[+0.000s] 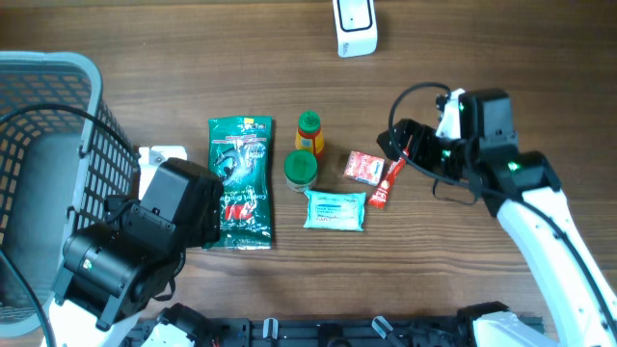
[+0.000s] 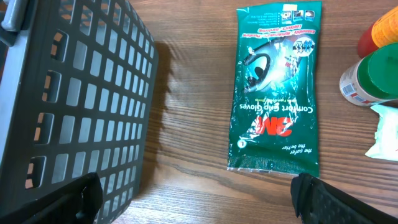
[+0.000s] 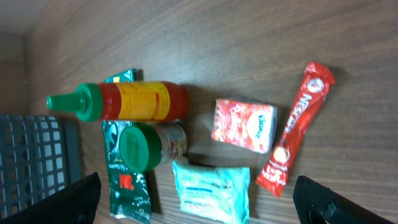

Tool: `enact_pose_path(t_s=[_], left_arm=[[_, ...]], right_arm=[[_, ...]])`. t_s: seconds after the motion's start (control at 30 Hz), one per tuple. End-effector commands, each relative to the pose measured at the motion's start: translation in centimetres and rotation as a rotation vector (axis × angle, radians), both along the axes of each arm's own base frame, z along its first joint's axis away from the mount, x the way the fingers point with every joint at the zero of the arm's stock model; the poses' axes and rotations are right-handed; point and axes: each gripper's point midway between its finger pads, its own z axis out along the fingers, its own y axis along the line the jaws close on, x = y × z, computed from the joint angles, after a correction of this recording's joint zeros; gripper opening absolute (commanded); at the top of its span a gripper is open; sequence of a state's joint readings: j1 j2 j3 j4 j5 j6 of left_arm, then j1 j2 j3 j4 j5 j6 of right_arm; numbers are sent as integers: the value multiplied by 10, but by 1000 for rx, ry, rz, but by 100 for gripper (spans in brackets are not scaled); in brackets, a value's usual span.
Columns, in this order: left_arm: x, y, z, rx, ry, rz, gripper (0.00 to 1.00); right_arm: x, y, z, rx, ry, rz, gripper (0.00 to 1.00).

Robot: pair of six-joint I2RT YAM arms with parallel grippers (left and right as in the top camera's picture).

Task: Scan the item barcode
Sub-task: 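Grasp the red Nescafe stick with the right gripper and lift it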

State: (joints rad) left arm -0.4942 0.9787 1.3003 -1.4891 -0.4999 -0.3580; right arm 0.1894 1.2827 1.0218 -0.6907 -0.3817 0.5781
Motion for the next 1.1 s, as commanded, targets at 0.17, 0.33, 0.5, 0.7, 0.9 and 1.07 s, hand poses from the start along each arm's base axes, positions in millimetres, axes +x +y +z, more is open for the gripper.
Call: enact_pose_path(t_s=[0.17, 0.33, 0.5, 0.7, 0.9, 1.07], left_arm=[[0, 2, -1, -9, -2, 21, 100], [0, 2, -1, -9, -2, 22, 100], [0, 2, -1, -9, -2, 22, 100], [0, 2, -1, -9, -2, 22, 100], [0, 2, -1, -9, -2, 22, 100], [0, 2, -1, -9, -2, 22, 100]], right_arm=[[28, 4, -2, -58, 90, 38, 100], [19, 10, -3, -36, 118, 80, 100], [20, 0, -9, -72, 147, 7, 100], [5, -44, -43, -230, 299, -270, 78], [23, -43, -99, -249, 337, -282, 73], [20, -41, -148, -279, 461, -266, 70]])
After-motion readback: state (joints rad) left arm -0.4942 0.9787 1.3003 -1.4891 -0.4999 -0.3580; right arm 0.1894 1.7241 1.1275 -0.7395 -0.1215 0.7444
